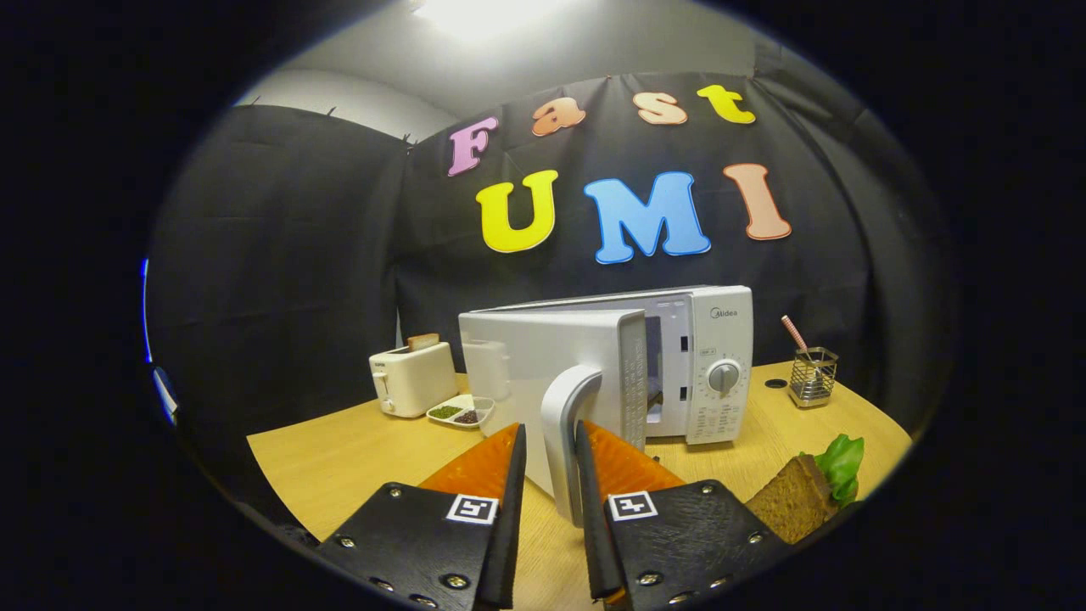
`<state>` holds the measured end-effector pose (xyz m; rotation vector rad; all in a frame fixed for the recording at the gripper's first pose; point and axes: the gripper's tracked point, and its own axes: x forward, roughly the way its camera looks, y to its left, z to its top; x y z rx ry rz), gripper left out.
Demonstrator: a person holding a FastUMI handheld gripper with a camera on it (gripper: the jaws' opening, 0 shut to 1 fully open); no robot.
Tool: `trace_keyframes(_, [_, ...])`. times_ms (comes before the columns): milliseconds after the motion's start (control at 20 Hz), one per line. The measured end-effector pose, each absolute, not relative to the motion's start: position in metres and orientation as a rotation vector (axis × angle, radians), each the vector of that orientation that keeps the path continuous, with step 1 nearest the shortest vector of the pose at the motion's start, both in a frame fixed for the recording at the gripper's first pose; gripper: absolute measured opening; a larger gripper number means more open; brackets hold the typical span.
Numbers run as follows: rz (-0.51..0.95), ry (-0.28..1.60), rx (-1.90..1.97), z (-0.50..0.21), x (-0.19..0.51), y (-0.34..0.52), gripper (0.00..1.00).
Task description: Open the microwave, put the food inside, and close the microwave door.
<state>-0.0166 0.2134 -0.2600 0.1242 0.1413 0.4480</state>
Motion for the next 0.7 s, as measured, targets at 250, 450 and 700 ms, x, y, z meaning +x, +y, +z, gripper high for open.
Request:
trace_keyframes(250, [0.478,0.116,0.068,-0.258,-0.029,0.230,0.36])
trace_keyframes(450, [0.500,0.123,0.074,-0.260,-0.042,0.247,0.36])
trace_keyframes(700, [0.593,0.138,0.089,-0.258,-0.076,0.284,0.36])
